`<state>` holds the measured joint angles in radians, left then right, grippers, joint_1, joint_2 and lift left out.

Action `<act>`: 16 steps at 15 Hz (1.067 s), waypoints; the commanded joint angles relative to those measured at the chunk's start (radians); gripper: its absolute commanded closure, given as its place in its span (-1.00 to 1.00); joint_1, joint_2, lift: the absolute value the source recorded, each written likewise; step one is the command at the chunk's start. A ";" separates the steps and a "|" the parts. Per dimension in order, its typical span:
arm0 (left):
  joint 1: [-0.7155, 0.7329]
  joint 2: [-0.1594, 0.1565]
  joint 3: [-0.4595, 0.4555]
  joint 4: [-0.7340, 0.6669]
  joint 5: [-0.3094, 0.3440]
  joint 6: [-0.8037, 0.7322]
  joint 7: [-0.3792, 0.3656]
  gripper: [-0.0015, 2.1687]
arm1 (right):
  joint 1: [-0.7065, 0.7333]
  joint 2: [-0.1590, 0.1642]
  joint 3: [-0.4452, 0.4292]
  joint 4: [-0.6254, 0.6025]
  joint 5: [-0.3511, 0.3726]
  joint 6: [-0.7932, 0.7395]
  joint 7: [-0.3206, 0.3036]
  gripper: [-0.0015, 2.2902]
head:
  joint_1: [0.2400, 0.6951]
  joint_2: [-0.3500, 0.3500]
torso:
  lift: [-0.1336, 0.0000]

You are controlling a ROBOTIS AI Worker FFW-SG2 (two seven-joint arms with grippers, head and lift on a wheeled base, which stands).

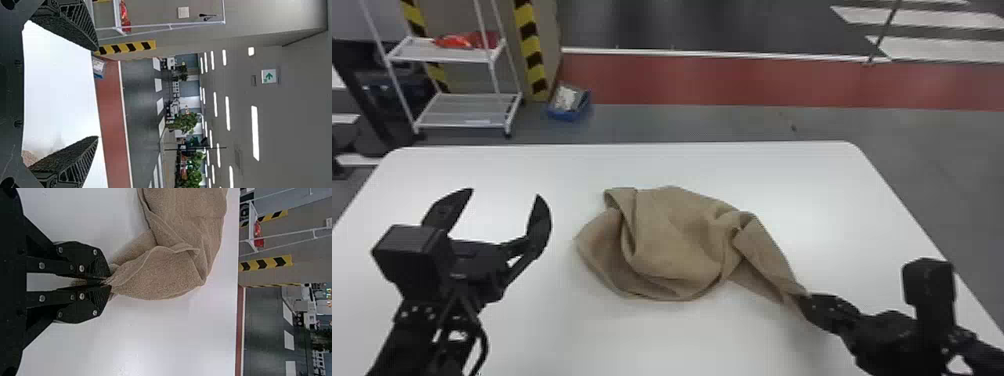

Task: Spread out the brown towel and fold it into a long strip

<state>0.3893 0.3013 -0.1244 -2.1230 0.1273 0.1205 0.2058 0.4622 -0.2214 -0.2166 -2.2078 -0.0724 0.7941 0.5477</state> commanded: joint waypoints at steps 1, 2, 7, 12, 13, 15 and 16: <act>-0.001 0.001 0.002 0.005 0.002 -0.002 0.000 -0.93 | -0.013 0.007 0.016 -0.015 -0.003 0.003 0.000 0.47 | 1.00 -0.17 | -0.86; -0.003 0.002 0.000 0.008 0.002 -0.002 0.001 -0.93 | -0.025 0.007 0.029 -0.023 0.000 0.012 0.000 0.47 | 1.00 -0.16 | -0.86; -0.004 0.004 0.002 0.014 0.003 -0.011 0.004 -0.93 | -0.224 0.011 0.106 -0.084 -0.067 0.141 0.000 0.47 | 1.00 0.00 | -0.86; -0.001 0.004 -0.001 0.012 0.003 -0.017 0.006 -0.93 | -0.456 0.047 0.125 -0.061 -0.191 0.132 -0.061 0.47 | 1.00 0.20 | -0.86; -0.001 0.006 -0.003 0.012 0.003 -0.017 0.004 -0.93 | -0.481 0.047 0.109 -0.053 -0.205 0.129 -0.078 0.47 | 1.00 0.22 | -0.86; 0.000 0.012 -0.001 0.006 0.003 -0.017 0.004 -0.93 | -0.499 0.037 0.057 -0.053 -0.218 0.120 -0.097 0.47 | 0.89 0.19 | -0.86; 0.000 0.015 0.000 0.006 0.005 -0.014 0.006 -0.93 | -0.494 0.025 0.006 -0.052 -0.265 0.086 -0.121 0.47 | 0.84 0.16 | -0.86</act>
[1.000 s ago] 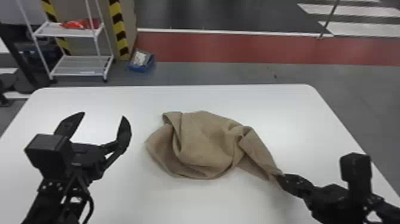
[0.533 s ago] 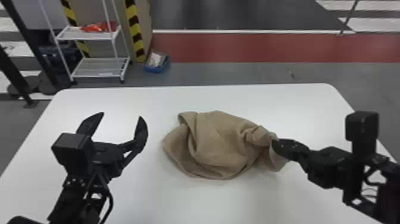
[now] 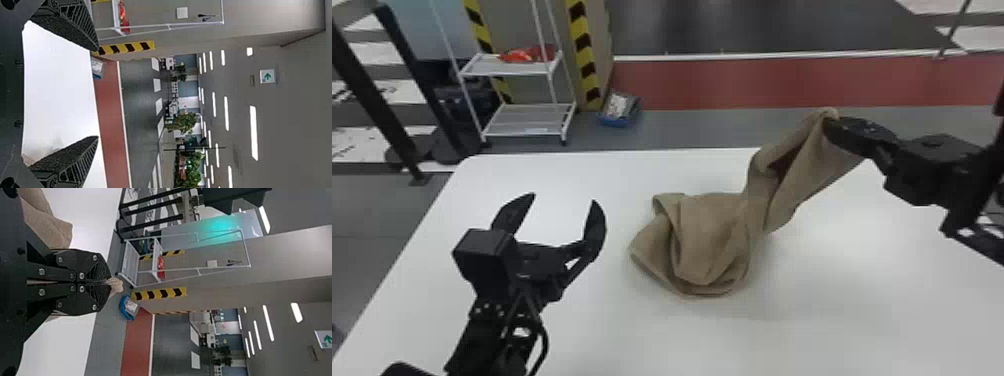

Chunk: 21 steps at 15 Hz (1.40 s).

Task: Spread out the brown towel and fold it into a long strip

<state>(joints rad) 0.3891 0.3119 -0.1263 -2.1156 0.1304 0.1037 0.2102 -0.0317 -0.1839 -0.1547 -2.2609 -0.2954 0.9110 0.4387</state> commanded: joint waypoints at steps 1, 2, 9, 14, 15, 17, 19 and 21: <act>0.001 0.006 0.004 -0.001 0.003 0.003 0.000 -0.93 | 0.006 -0.022 -0.109 0.009 -0.097 -0.056 -0.028 0.47 | 0.80 0.12 | -0.86; -0.001 0.009 0.004 0.000 0.005 0.003 0.000 -0.93 | 0.010 -0.034 -0.144 0.014 -0.153 -0.096 -0.032 0.47 | 0.77 0.07 | -0.86; -0.013 0.006 -0.012 0.006 0.002 0.006 0.000 -0.93 | 0.088 -0.097 -0.256 0.138 -0.107 -0.160 -0.025 0.47 | 0.71 -0.33 | -0.86; -0.013 0.001 -0.026 0.005 -0.015 0.015 0.000 -0.93 | 0.104 -0.103 -0.263 0.179 -0.015 -0.154 -0.011 0.47 | 0.85 -0.46 | -0.86; -0.013 0.001 -0.023 0.006 -0.015 0.015 0.000 -0.93 | 0.116 -0.103 -0.266 0.179 0.016 -0.151 -0.011 0.47 | 0.89 -0.49 | -0.86; -0.012 -0.001 -0.023 0.005 -0.015 0.012 0.000 -0.93 | 0.130 -0.101 -0.269 0.192 0.101 -0.074 -0.011 0.47 | 0.93 -0.52 | -0.86; -0.013 -0.002 -0.026 0.008 -0.015 0.012 0.000 -0.93 | 0.142 -0.100 -0.273 0.228 0.143 -0.050 0.021 0.46 | 1.00 -0.57 | -0.86; -0.016 -0.005 -0.029 0.011 -0.015 0.012 0.000 -0.93 | 0.145 -0.083 -0.264 0.262 0.243 -0.046 0.049 0.27 | 1.00 -0.63 | -0.86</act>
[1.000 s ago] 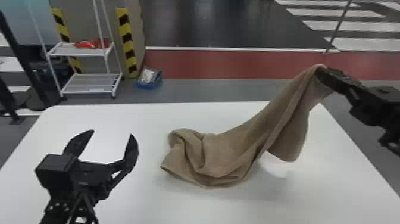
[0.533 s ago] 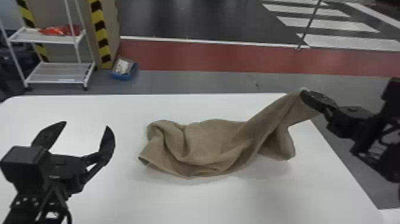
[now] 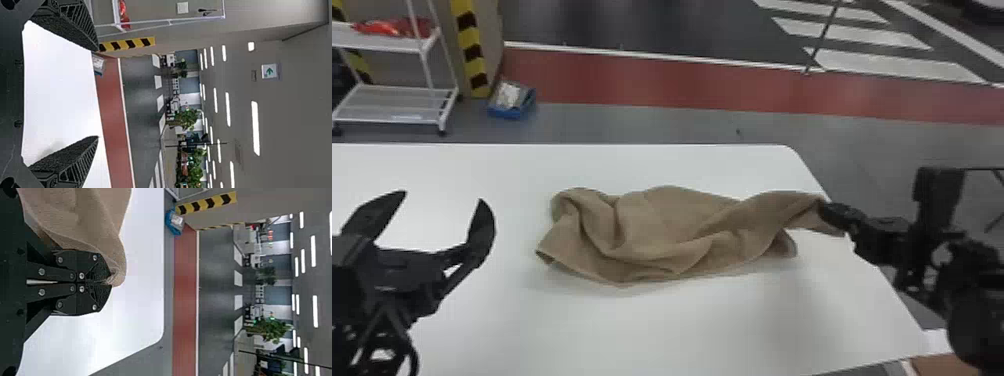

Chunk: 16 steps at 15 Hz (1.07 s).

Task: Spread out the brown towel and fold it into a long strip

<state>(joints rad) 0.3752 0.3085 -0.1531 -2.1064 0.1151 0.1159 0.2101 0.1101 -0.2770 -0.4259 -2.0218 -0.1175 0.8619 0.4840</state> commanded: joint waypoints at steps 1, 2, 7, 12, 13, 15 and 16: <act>-0.002 -0.003 -0.002 0.003 0.000 0.000 0.000 -0.93 | 0.003 0.015 0.013 0.032 0.105 0.006 0.004 0.20 | 1.00 -0.65 | -0.86; -0.002 -0.003 -0.003 0.003 0.000 0.000 0.000 -0.93 | 0.003 0.019 0.018 0.038 0.144 0.003 0.004 0.18 | 1.00 -0.67 | -0.86; -0.004 0.001 -0.003 0.003 0.001 0.000 0.000 -0.93 | 0.020 0.022 -0.005 0.046 0.240 -0.013 -0.022 -0.91 | 1.00 -0.80 | -0.86; -0.010 0.003 -0.010 0.000 0.001 0.003 -0.002 -0.93 | 0.079 0.039 -0.077 0.009 0.197 -0.203 -0.193 -0.91 | 1.00 -0.97 | -0.86; -0.012 0.003 -0.010 0.000 0.001 0.006 0.000 -0.93 | 0.080 0.039 -0.079 0.009 0.180 -0.212 -0.211 -0.91 | 1.00 -0.99 | -0.86; -0.012 0.003 -0.011 -0.003 0.000 0.009 0.000 -0.93 | 0.082 0.048 -0.079 0.012 0.156 -0.234 -0.216 -0.91 | 1.00 -1.00 | -0.86; -0.010 0.004 -0.011 -0.006 0.000 0.009 -0.002 -0.93 | 0.082 0.048 -0.073 0.017 0.157 -0.231 -0.216 -0.91 | 1.00 -1.00 | -0.86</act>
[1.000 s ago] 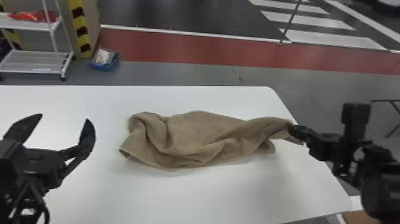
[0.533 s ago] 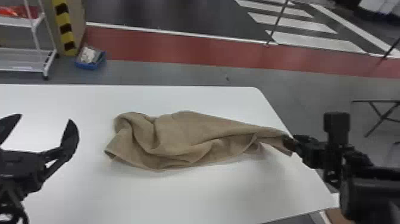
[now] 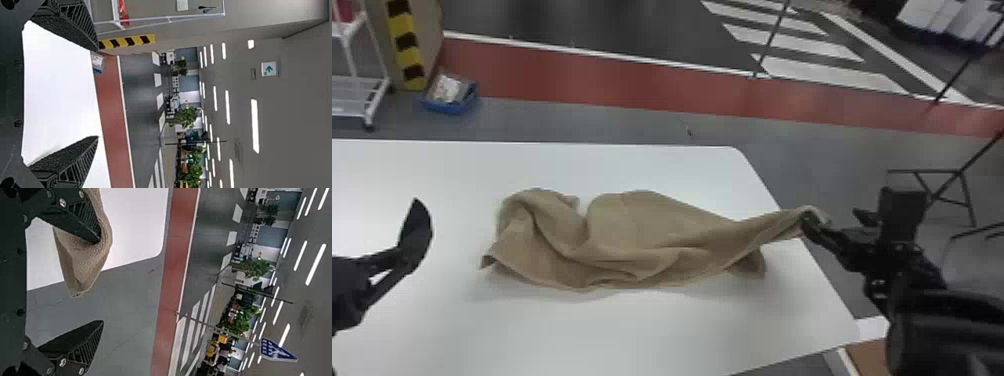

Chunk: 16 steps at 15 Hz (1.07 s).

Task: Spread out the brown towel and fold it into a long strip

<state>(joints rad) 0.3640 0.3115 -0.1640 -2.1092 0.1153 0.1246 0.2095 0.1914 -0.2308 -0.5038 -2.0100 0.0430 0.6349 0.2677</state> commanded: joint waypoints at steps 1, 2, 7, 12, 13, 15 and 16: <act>0.003 0.001 0.001 -0.005 0.000 0.004 0.001 -0.93 | -0.003 0.004 0.011 0.008 -0.006 0.000 0.001 -0.91 | 1.00 -1.00 | -0.86; 0.004 0.001 0.003 -0.003 -0.002 0.004 0.001 -0.93 | -0.006 0.005 0.019 0.008 -0.006 0.015 -0.004 -0.91 | 1.00 -1.00 | -0.86; 0.006 -0.003 0.001 0.001 -0.002 0.001 -0.001 -0.93 | -0.013 0.007 0.044 -0.029 0.143 0.254 0.176 -0.91 | 1.00 -0.98 | -0.86; 0.001 -0.005 -0.005 0.005 -0.002 0.001 0.001 -0.93 | -0.020 0.004 0.018 -0.023 0.110 0.260 0.321 -0.91 | 1.00 -0.89 | -0.86; 0.001 -0.005 -0.005 0.005 -0.002 0.001 0.001 -0.93 | -0.020 0.005 0.008 -0.026 0.109 0.248 0.309 -0.90 | 1.00 -0.88 | -0.86; 0.001 -0.005 -0.005 0.008 -0.002 -0.003 0.001 -0.93 | -0.020 0.028 -0.004 -0.036 0.058 0.187 0.285 -0.88 | 1.00 -0.90 | -0.86; -0.004 -0.005 -0.005 0.011 -0.002 -0.003 0.001 -0.93 | -0.013 0.033 -0.002 -0.038 0.001 0.150 0.283 -0.86 | 1.00 -0.91 | -0.86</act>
<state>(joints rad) 0.3647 0.3068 -0.1688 -2.1023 0.1135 0.1231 0.2101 0.1721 -0.2099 -0.5031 -2.0422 0.1181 0.8361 0.5522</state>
